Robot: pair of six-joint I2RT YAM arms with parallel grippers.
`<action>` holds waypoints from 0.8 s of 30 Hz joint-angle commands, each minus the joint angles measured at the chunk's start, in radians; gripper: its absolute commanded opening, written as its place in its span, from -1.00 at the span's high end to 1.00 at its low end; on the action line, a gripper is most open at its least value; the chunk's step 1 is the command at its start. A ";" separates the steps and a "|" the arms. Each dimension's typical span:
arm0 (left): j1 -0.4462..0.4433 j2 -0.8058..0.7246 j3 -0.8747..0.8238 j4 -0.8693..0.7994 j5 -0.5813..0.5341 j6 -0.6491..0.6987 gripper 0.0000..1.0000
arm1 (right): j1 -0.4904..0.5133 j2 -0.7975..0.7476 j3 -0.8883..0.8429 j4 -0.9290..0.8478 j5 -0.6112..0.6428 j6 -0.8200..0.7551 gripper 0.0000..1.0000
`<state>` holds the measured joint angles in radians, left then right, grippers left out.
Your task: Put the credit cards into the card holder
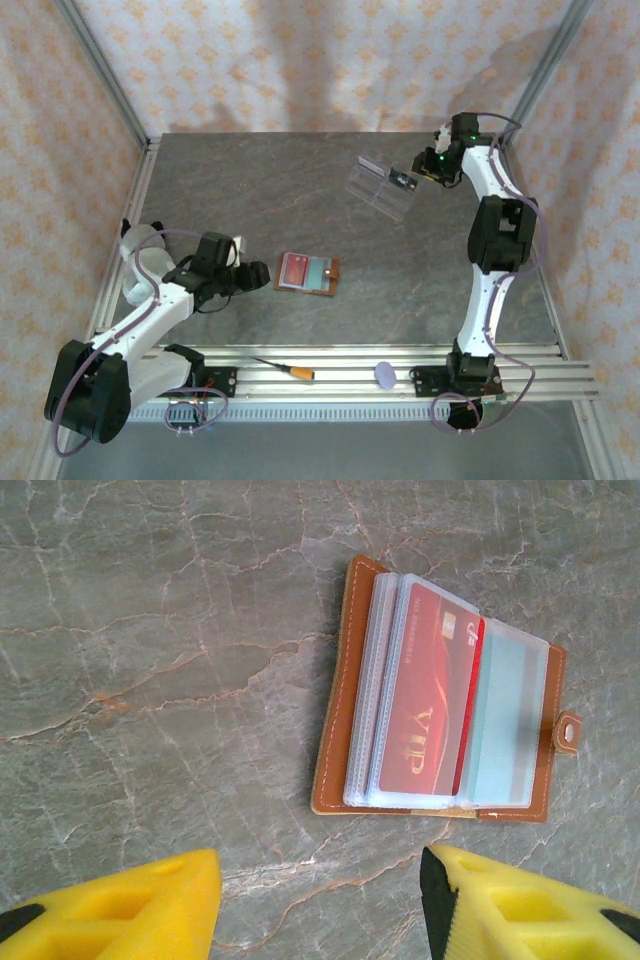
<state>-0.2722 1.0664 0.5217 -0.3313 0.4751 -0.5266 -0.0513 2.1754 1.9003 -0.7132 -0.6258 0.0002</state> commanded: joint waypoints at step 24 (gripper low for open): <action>0.005 0.073 0.067 0.052 0.101 -0.066 -0.13 | 0.153 -0.408 -0.619 0.239 -0.234 0.205 0.31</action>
<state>-0.2722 1.1248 0.5755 -0.3187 0.5484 -0.5686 0.1013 1.8465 1.3190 -0.5194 -0.8978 0.1642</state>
